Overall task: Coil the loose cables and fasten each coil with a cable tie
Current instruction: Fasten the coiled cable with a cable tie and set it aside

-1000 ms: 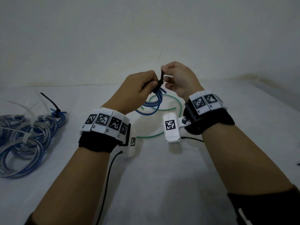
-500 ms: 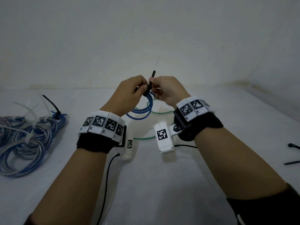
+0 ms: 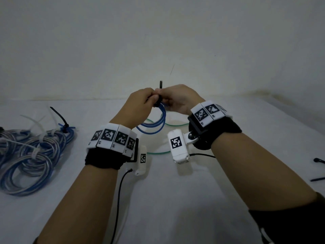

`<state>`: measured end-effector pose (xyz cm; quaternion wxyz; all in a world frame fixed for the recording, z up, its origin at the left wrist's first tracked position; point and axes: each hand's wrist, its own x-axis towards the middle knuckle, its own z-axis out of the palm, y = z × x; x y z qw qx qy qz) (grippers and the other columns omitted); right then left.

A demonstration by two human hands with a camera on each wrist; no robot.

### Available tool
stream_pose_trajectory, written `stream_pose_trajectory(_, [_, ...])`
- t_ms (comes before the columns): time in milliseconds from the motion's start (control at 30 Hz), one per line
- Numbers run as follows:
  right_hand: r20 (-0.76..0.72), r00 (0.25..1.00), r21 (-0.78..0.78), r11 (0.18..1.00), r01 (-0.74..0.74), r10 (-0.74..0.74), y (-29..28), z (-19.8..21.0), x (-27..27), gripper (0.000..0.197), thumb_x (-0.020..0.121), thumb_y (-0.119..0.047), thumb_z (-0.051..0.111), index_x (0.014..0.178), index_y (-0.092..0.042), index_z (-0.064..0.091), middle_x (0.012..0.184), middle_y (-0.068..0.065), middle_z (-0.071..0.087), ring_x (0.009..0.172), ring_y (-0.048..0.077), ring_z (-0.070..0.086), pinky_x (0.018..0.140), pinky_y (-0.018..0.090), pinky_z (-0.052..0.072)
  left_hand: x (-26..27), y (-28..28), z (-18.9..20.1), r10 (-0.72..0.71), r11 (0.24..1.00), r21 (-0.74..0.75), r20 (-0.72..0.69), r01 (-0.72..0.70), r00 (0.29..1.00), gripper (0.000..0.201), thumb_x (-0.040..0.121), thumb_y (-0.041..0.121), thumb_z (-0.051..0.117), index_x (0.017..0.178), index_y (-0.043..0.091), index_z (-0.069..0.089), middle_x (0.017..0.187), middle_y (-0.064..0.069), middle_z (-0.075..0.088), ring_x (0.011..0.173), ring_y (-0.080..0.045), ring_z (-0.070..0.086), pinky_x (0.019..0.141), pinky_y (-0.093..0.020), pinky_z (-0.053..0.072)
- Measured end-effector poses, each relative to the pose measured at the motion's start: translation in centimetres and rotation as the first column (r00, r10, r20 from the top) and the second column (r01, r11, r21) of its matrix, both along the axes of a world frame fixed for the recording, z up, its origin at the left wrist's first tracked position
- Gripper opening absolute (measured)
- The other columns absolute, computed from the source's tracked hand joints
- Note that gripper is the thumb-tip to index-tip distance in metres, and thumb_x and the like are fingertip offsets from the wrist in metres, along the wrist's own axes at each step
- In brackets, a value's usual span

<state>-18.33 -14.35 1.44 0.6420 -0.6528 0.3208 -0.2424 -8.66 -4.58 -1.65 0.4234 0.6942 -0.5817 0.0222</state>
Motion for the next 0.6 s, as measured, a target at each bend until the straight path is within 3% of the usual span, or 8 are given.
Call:
stream_pose_trajectory(100, [0.039,0.998,-0.061,0.997,0.043,-0.04,-0.1,0.1,0.3,0.026,0.088,-0.005,0.06,0.065,-0.007,0.05,0.059,0.006,0.05,0.049,0.011,0.043,0.053,0.022,0.04,0.0,0.1,0.2,-0.009,1.0,-0.027,0.027,0.01,1.0,0.019,0.096,0.016,0.043,0.089,0.008,0.059,0.085,0.0,0.06,0.078,-0.013,0.051,0.064,-0.005,0.035])
stream_pose_trajectory(300, [-0.002,0.993,-0.199,0.973,0.115,-0.117,-0.2,0.9,0.8,0.029,0.084,-0.006,0.066,0.062,-0.009,0.048,0.062,0.01,0.051,0.046,0.013,0.041,0.048,0.022,0.039,-0.8,0.4,0.3,-0.016,0.996,-0.086,0.079,0.022,0.997,0.015,0.096,0.011,0.043,0.084,0.016,0.05,0.074,0.018,0.046,0.068,0.002,0.045,0.062,-0.001,0.03])
stream_pose_trajectory(467, [-0.006,0.992,-0.182,0.976,0.12,-0.123,0.2,1.5,0.7,0.028,0.082,-0.003,0.067,0.06,-0.008,0.051,0.061,0.01,0.053,0.047,0.013,0.042,0.047,0.022,0.038,-1.3,1.0,0.7,-0.017,0.997,-0.076,0.093,0.024,0.995,0.014,0.096,0.01,0.043,0.085,0.015,0.049,0.073,0.018,0.044,0.068,0.001,0.044,0.063,-0.002,0.031])
stream_pose_trajectory(600, [0.049,0.99,-0.247,0.959,0.141,-0.133,1.4,1.8,0.7,0.027,0.08,-0.009,0.07,0.059,-0.009,0.054,0.061,0.009,0.056,0.048,0.014,0.045,0.049,0.024,0.04,-1.4,1.8,0.8,0.032,0.996,-0.082,-0.019,-0.034,0.999,0.015,0.096,0.011,0.042,0.088,0.01,0.054,0.077,0.008,0.052,0.069,-0.003,0.046,0.061,-0.003,0.033])
